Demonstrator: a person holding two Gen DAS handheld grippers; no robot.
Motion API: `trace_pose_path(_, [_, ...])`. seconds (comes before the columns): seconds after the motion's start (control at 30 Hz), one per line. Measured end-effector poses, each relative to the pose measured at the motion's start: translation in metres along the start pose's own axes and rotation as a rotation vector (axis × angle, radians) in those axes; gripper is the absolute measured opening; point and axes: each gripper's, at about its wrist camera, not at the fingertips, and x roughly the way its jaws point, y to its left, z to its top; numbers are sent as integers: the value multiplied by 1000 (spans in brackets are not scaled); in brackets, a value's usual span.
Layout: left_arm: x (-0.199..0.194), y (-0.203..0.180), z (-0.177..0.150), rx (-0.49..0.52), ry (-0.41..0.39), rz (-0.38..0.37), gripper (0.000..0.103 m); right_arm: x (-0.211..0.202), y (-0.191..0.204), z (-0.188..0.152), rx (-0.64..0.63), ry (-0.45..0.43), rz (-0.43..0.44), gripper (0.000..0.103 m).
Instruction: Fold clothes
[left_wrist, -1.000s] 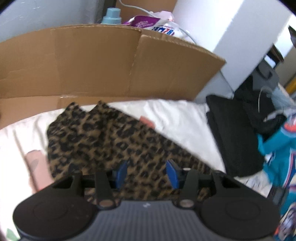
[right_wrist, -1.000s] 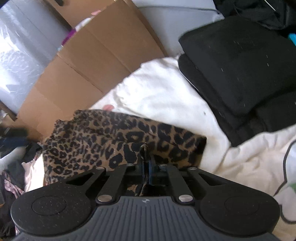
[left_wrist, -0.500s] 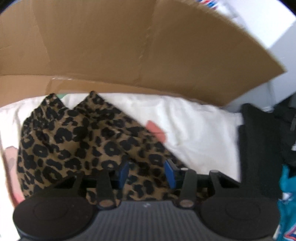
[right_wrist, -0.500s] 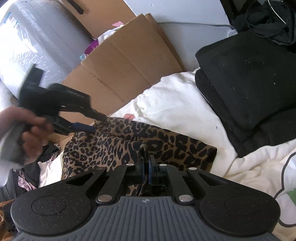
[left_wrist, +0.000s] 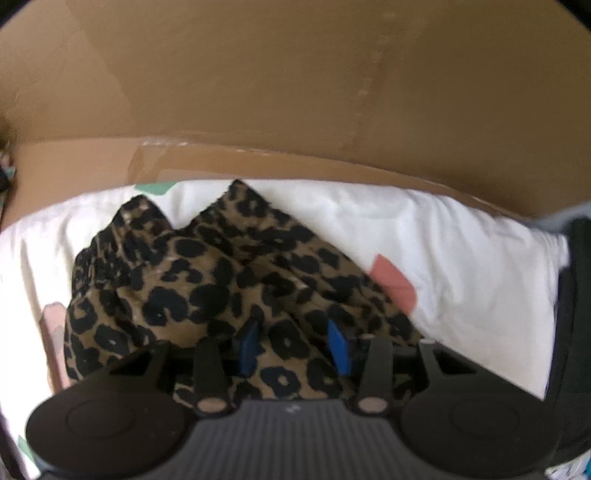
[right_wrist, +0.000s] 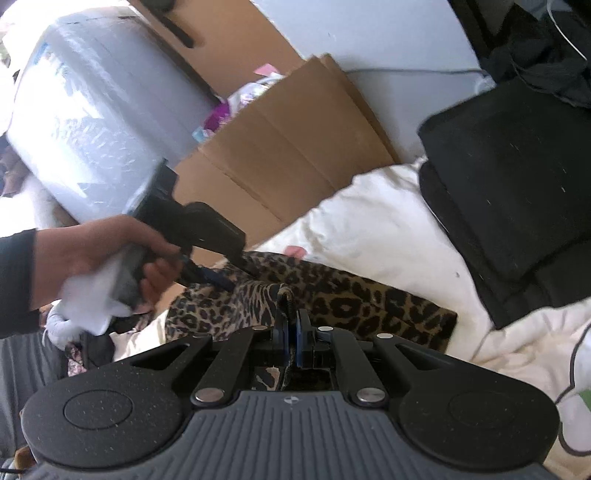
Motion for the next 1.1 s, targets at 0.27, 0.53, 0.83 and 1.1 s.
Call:
trace_pose_path(0.27, [17,33,11,-136,46,-25,28,-5,8,-2,-58,4,32,2])
trace_pose_path(0.53, [5,58,15,-233,35,-65,2,-6,0,-4,-57,3,3,2])
trace_pose_path(0.83, [-34,50,25,-187,-18,-115,1,-2,-24,-6,28,-17,-59,2])
trace_pose_path(1.1, [-28,23,31,-157,-25,-143,1,0,-46,-4,109,1,-98,2])
